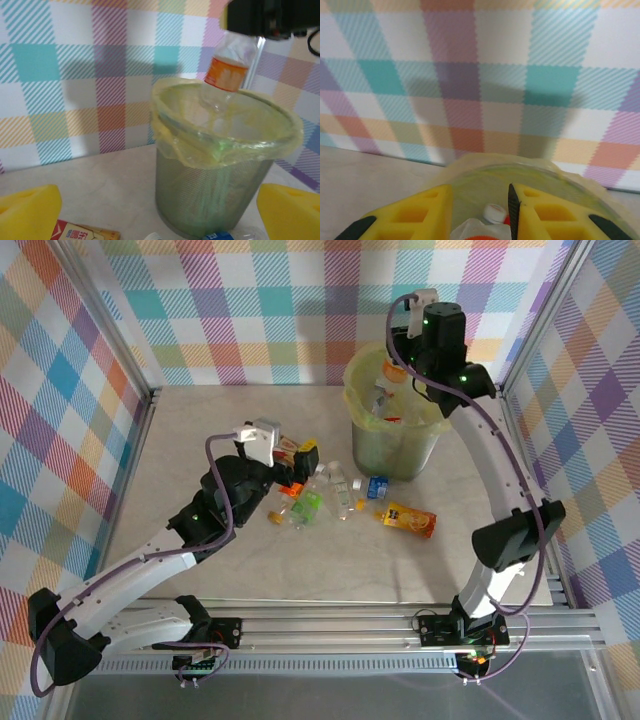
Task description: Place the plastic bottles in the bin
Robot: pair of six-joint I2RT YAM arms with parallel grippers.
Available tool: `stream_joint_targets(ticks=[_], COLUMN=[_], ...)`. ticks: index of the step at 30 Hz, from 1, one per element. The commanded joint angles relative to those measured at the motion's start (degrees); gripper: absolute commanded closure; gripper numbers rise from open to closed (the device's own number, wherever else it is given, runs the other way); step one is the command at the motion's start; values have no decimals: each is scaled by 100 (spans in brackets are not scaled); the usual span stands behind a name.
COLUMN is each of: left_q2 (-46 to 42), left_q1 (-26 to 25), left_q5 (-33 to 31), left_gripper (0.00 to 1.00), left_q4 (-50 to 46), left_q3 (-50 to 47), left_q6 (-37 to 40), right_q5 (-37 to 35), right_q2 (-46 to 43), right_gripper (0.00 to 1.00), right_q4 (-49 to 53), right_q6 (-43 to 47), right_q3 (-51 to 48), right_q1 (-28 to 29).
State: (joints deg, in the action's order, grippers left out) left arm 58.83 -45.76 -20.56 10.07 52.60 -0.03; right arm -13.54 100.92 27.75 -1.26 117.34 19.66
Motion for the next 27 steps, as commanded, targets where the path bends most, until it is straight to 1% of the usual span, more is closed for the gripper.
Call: stream_joint_targets(ticks=[1,6,13,17,19,20,21,22,24,27], left_q2=[-25,-56,-47,-17,13,29,49,62,81,93], left_q1=[129,229,356,403,425,428,437,445,462,471], left_q5=[-227,-288,-292,-262,-264,-255,-246,-234,-207,-211], left_gripper=[0,0,0,0,0,0,0,0,0,0], left_q4=[-106,-237,-320,-315,-334,-345,-354,-372,-438,-479], left_q3=[-118,-146,-203,-230,-215,-192,-179,-163,-123,-108], left_q6=[-443,-479,-611,-655,-682,-682,-691,-688,-682,-691], right_q5=[-386,-546,-695,-672,-602,-555,-536,-512,-453,-238], right_q2=[167,524,999,1232,1313,1324,1333,1342,1327,1248], right_gripper=[100,100,100,96,88,80,67,61,50,38], right_q4=[-167,-592,-746,-710,-594,-547,-535,-488,-372,-136], right_q6=[555,953,1338,1496,1484,1463,1440,1419,1355,1248], right_q3=[145,52,91,106,140,125,89,65,51,114], right_q1=[-126,-173,-235,-253,-253,-252,-252,-250,-251,-252])
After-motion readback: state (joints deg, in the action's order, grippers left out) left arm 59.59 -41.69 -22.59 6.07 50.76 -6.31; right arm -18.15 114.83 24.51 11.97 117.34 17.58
